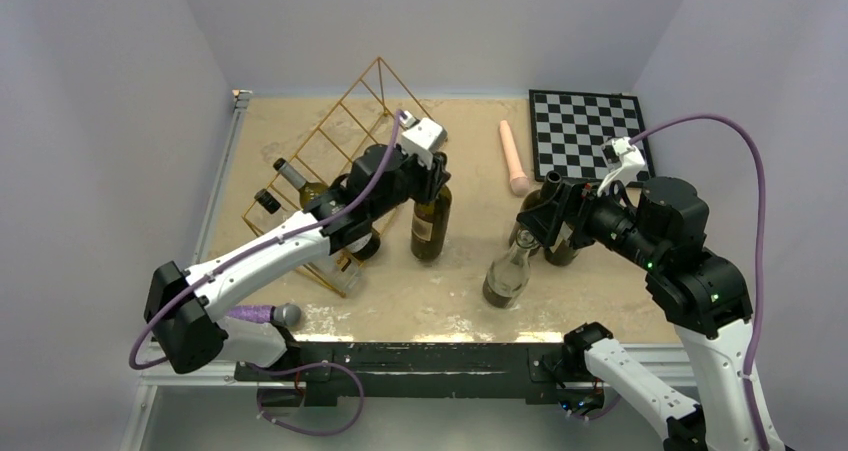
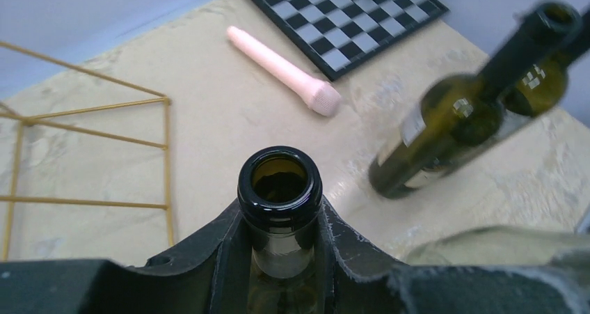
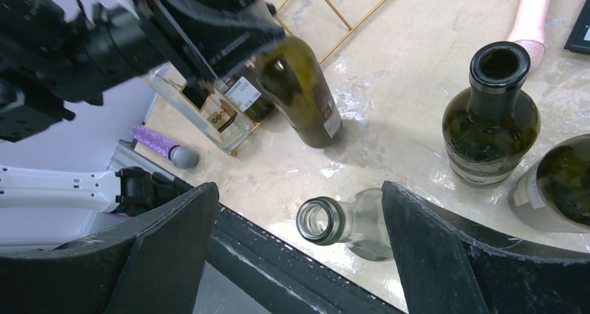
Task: Put the wine bottle on the wine rack
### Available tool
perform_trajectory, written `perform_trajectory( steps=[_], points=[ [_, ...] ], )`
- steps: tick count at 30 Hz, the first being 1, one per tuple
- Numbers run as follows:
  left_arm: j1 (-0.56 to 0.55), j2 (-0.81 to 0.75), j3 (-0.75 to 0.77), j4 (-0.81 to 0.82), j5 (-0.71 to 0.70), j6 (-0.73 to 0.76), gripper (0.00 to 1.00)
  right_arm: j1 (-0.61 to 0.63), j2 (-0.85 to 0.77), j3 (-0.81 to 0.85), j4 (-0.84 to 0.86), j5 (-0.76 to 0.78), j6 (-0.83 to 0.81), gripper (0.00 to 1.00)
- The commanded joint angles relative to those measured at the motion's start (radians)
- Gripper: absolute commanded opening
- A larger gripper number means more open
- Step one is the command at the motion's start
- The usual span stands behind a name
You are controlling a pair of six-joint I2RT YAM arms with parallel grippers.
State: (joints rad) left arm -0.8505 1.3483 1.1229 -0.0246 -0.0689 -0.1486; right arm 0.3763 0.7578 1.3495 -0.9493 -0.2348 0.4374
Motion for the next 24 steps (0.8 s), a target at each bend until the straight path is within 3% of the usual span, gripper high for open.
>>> perform_trajectory(
  steps=[1,15,24],
  points=[
    [0.058,-0.087,0.138,0.027,-0.199,-0.123,0.00,-0.006,-0.006,-0.002,0.037,-0.004,-0.011,0.92],
    [0.274,-0.123,0.192,-0.170,-0.308,-0.333,0.00,-0.004,-0.012,-0.030,0.061,-0.024,-0.007,0.92],
    [0.397,-0.112,0.143,-0.152,-0.273,-0.435,0.00,-0.004,-0.010,-0.052,0.070,-0.029,0.000,0.92]
  ],
)
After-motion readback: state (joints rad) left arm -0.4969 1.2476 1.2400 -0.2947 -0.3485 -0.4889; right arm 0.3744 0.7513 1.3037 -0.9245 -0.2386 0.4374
